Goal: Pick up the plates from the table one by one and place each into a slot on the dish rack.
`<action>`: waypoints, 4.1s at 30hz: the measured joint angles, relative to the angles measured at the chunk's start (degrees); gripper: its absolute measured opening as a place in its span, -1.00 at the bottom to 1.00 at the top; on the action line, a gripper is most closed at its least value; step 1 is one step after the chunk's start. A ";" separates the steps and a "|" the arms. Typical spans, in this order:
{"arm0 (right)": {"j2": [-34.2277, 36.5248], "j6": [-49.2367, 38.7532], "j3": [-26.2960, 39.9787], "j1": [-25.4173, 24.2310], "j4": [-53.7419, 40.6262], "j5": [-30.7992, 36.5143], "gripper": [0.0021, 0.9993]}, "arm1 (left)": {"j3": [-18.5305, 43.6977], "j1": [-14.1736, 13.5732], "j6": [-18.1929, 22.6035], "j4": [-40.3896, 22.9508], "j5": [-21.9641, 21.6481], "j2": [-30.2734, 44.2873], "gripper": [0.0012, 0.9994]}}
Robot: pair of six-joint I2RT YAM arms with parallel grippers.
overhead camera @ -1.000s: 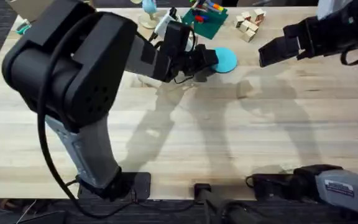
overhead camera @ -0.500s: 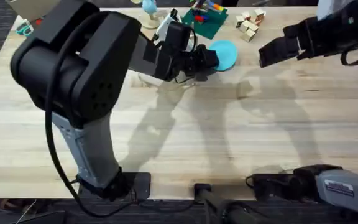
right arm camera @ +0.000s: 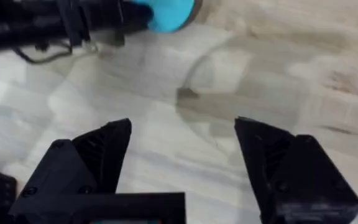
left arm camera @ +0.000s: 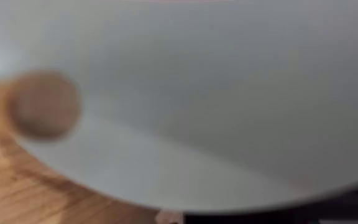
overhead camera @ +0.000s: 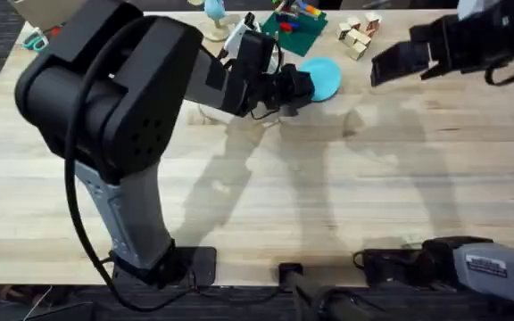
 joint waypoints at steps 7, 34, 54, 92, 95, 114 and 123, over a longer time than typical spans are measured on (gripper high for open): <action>4.50 -2.25 -0.09 -6.17 4.78 -8.51 0.99 | 0.00 0.00 -0.42 0.02 -0.03 0.00 -0.92; 33.92 -4.37 -0.15 -6.58 34.74 -30.22 0.99 | 0.04 0.00 -0.44 -0.13 -0.04 0.00 -0.92; 38.49 1.64 -0.17 -3.20 40.34 -29.62 -0.60 | 0.59 0.10 -0.50 -1.47 0.24 -0.02 -0.92; 16.92 -6.80 -0.17 -4.95 21.10 -22.24 -0.94 | -0.20 -2.97 11.05 -34.19 -17.09 -30.22 -0.92; 13.61 -7.02 -0.17 -4.95 20.09 -21.95 -0.94 | -0.20 -2.95 14.74 -39.38 -19.00 -36.26 -0.92; 7.82 -6.22 11.49 11.57 8.19 0.66 -0.94 | -0.20 -2.95 35.56 -69.58 -31.27 -70.32 -0.92; 7.82 -0.86 15.47 16.03 7.83 3.56 -0.94 | -0.20 -2.95 43.20 -73.92 -34.46 -80.22 0.81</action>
